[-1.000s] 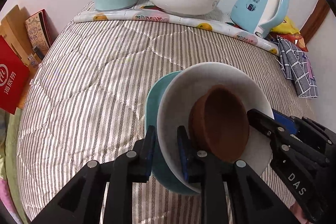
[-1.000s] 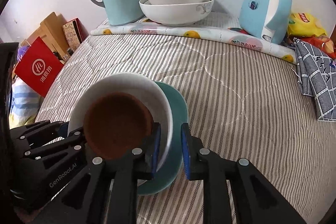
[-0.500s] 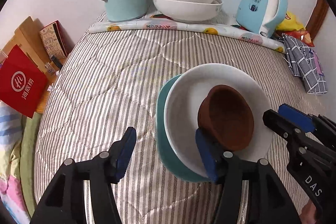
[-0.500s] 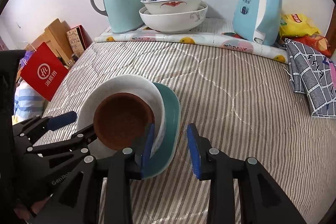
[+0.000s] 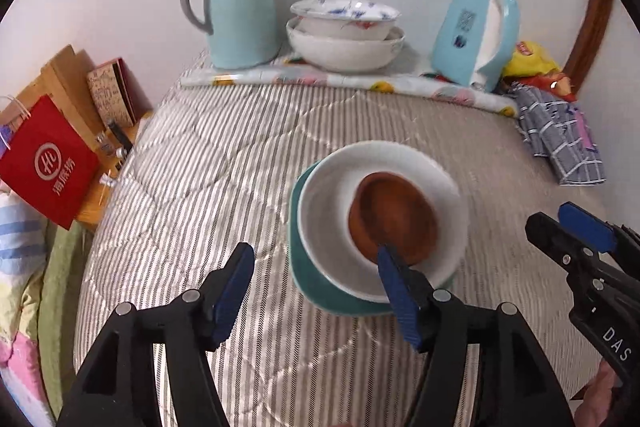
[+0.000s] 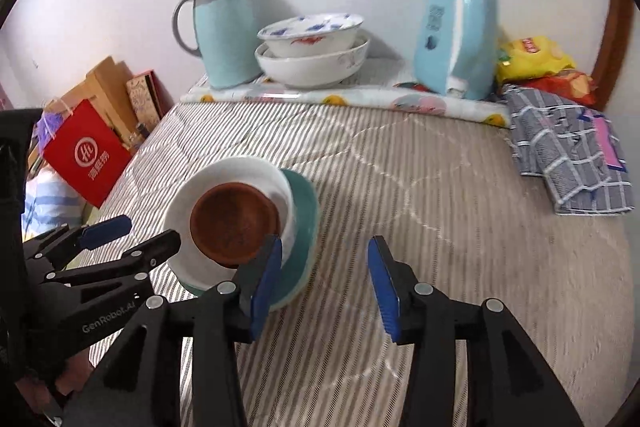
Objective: Organize plates and bowls
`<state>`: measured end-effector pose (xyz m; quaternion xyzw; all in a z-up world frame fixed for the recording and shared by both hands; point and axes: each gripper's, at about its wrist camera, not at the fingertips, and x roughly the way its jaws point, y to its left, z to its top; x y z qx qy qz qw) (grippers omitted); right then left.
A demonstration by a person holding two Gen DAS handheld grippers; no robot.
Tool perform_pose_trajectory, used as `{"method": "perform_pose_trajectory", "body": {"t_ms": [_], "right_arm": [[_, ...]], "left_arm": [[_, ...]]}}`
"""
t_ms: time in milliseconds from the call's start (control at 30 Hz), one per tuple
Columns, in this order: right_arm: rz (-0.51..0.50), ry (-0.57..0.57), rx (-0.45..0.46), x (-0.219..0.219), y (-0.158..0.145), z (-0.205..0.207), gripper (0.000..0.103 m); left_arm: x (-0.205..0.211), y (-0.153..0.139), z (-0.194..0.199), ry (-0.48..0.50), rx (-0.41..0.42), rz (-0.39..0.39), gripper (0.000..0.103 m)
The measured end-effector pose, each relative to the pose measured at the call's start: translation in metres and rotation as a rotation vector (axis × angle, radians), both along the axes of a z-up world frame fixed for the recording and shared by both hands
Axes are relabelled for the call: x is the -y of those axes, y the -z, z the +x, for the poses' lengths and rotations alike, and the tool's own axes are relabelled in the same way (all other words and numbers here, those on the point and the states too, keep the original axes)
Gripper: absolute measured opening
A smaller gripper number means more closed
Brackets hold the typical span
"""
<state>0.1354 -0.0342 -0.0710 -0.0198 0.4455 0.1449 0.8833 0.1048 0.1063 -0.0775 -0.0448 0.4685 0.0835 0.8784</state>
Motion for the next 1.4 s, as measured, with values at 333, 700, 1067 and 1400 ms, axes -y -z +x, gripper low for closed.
{"method": "perform_pose_trajectory", "body": {"t_ms": [333, 700, 1067, 1400], "right_arm": [[-0.006, 0.132, 0.081, 0.052, -0.046, -0.056, 0.055], [-0.062, 0.265, 0.21, 0.102, -0.088, -0.123, 0.096], [-0.06, 0.316, 0.236, 0.131, -0.098, -0.154, 0.097], [-0.06, 0.319, 0.236, 0.136, -0.094, -0.163, 0.097]], "left_arm": [[0.048, -0.06, -0.054, 0.075, 0.176, -0.018, 0.086], [0.093, -0.095, -0.103, 0.137, 0.289, -0.041, 0.102], [0.111, -0.099, -0.121, 0.139, 0.308, -0.024, 0.103], [0.116, -0.096, -0.125, 0.147, 0.304, -0.02, 0.103]]}}
